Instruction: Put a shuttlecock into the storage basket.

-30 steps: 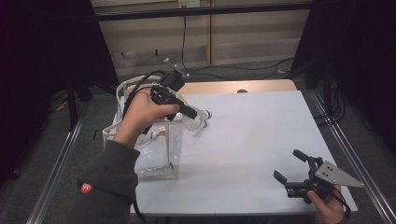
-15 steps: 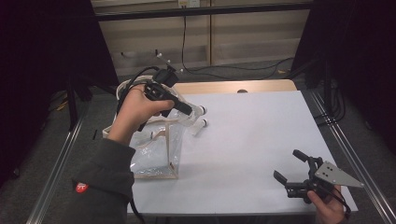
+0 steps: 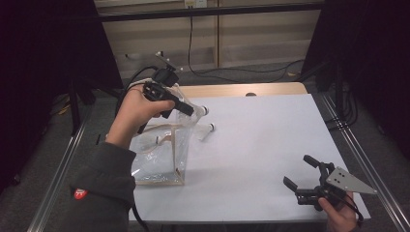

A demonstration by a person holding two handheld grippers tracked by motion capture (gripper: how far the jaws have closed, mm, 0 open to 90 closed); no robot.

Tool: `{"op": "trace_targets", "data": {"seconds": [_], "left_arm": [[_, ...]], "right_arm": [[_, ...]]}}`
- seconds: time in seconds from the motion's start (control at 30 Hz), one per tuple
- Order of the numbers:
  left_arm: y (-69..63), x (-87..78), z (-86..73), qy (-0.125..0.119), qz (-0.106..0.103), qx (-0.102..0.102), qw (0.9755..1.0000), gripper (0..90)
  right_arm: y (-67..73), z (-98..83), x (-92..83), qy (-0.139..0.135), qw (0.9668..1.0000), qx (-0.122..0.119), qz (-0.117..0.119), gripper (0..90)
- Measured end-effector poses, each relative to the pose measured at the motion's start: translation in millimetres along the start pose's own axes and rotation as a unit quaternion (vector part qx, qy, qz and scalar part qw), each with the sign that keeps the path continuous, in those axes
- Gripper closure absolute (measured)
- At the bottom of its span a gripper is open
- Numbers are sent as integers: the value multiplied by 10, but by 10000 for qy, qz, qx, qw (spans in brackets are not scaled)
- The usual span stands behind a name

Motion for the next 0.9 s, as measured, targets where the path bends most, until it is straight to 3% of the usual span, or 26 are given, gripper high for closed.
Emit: {"op": "trace_targets", "data": {"seconds": [0.9], "left_arm": [[116, -112, 10, 26, 255, -70, 9996, 896]], "right_arm": [[6, 1, 0, -7, 10000, 7, -1, 0]]}}
Point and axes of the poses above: each handheld gripper's, and its own axes: x roughly forward along the jaws, z roughly out of its top, y roughly to its left, the point moved 5 cm from there along x, roughly forward along the jaws, and after that the axes turned 8 degrees about -y, right-handed, at the moved point
